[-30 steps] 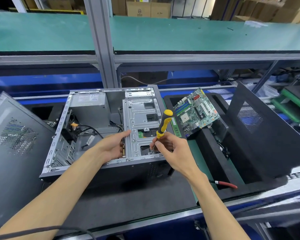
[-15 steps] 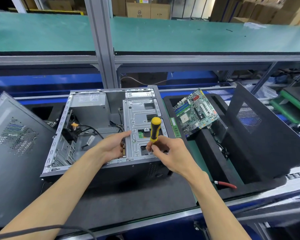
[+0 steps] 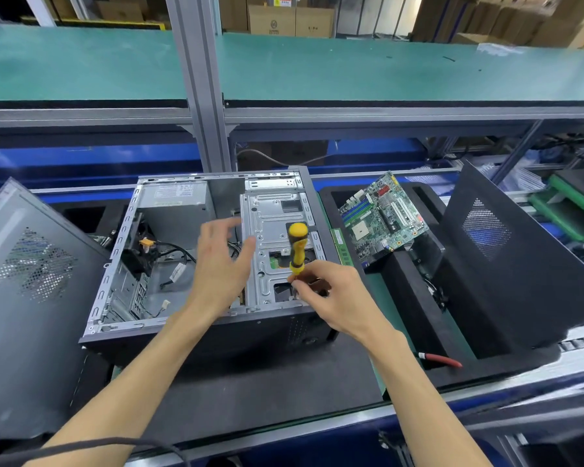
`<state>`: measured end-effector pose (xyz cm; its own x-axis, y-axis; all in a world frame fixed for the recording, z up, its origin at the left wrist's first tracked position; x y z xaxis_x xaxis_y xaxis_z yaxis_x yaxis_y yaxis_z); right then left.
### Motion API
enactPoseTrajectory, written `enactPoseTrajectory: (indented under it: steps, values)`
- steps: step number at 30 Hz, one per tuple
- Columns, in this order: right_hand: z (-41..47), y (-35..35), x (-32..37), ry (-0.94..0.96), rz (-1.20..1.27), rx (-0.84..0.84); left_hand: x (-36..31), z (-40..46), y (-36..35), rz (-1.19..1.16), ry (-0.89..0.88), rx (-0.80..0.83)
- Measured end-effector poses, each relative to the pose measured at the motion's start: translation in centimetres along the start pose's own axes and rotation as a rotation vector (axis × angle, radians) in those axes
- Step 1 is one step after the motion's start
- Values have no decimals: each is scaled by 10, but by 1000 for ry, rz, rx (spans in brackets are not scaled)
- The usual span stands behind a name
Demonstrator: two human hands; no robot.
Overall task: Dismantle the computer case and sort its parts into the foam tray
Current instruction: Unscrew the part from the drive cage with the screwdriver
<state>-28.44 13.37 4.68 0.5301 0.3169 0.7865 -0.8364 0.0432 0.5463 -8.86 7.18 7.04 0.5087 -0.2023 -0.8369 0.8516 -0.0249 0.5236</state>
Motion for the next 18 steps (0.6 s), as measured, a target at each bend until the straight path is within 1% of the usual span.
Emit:
enactPoseTrajectory:
  steps: [1, 2, 3, 4, 5, 7, 9, 11, 13, 15, 16, 18]
  values:
    - [1, 1, 0, -11, 1, 8, -16, -2, 4, -133, -107, 108]
    - [2, 2, 0, -21, 0, 21, -33, -6, 6, -262, -194, 275]
    - [2, 3, 0, -31, -2, 36, -48, -10, 7, -339, -263, 434]
    - [2, 3, 1, -40, 1, 50, -60, -14, 9, -341, -324, 533]
    - [2, 4, 1, -48, 8, 61, -69, -15, 10, -284, -373, 562]
    - [1, 4, 3, -54, 26, 76, -80, -13, 12, -121, -448, 509]
    - [-1, 4, 4, -58, 52, 86, -84, -11, 12, -18, -507, 472]
    - [-2, 5, 5, -68, 61, 95, -86, -13, 10, -34, -506, 500]
    - [0, 7, 7, -78, 58, 112, -88, -15, 9, -122, -472, 572]
    - [1, 8, 10, -75, 54, 130, -91, -15, 9, -119, -504, 592]
    - [2, 8, 11, -70, 53, 133, -92, -14, 9, -76, -540, 568]
    - [2, 8, 12, -63, 67, 113, -94, -13, 10, 9, -574, 462]
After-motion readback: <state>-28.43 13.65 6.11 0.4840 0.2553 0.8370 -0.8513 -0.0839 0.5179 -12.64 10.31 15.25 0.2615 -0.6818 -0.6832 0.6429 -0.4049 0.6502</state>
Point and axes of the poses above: each hand's wrist, its own z-axis towards the middle knuckle, its own y-axis out of the back of the hand, x = y × z, the point moved 3 cm from there along z, towards the middle knuckle, and after that the axes turned 4 degrees about x, right-handed, at the moved point
